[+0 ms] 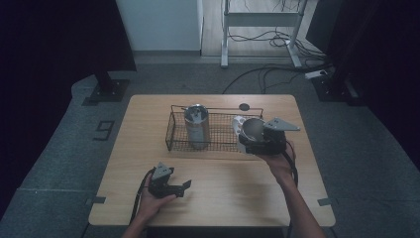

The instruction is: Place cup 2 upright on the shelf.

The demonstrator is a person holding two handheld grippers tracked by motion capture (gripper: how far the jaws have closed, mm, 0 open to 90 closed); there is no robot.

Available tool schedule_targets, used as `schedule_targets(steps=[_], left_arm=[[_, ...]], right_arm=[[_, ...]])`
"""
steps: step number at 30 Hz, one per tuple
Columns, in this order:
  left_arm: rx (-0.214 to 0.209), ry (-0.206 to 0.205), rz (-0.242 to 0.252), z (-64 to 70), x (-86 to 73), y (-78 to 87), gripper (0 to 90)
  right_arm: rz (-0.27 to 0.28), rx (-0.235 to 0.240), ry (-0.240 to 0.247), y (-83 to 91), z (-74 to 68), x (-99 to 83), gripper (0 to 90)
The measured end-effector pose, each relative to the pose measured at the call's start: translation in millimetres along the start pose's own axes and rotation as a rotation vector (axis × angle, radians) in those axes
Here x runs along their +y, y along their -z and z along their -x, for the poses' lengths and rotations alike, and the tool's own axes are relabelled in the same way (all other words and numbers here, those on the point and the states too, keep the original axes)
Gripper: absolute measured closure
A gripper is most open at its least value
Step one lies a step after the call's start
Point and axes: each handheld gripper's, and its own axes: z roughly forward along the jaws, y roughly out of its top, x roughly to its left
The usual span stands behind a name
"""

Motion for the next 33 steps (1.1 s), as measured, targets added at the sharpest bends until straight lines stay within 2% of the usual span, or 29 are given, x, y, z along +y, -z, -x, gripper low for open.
schedule_targets(steps=[10,33], left_arm=[[0.003,-0.001,-0.001,-0.7,-0.4,0.7,9.0],[0.003,-0.001,0.004,-2.1,0.0,4.0,9.0]], right_arm=[[-0.009,0.008,-0.006,-10.8,3.6,7.2,6.6],[-0.013,-0.010,-0.011,-34.0,13.6,22.7,6.6]])
